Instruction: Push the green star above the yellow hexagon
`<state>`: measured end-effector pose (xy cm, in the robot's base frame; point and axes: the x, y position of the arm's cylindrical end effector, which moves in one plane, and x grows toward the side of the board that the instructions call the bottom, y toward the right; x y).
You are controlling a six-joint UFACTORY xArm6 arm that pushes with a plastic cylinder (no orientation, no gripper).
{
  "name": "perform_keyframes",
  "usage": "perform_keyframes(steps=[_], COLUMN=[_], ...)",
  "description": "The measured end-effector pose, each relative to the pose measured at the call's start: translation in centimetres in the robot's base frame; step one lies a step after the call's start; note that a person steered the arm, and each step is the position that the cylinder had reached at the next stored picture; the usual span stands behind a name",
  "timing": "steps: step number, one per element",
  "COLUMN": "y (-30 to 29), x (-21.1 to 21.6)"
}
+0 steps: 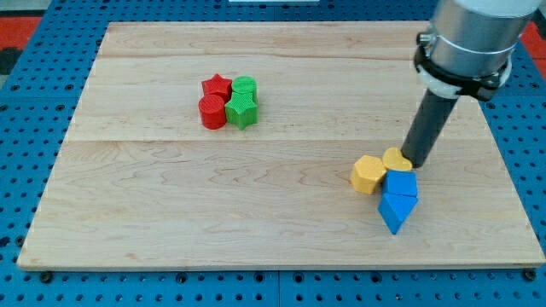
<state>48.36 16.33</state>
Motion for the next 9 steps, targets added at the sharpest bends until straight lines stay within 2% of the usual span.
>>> perform_keyframes(steps=[1,2,3,4,5,6,8,9], y=[-1.2,-2.8,-13.2,-20.1,-23.4,-28.8,-21.8,-23.0], x=[-0.9,-6.8,-11.1,-15.8,-19.9,-18.0,-9.3,-9.3])
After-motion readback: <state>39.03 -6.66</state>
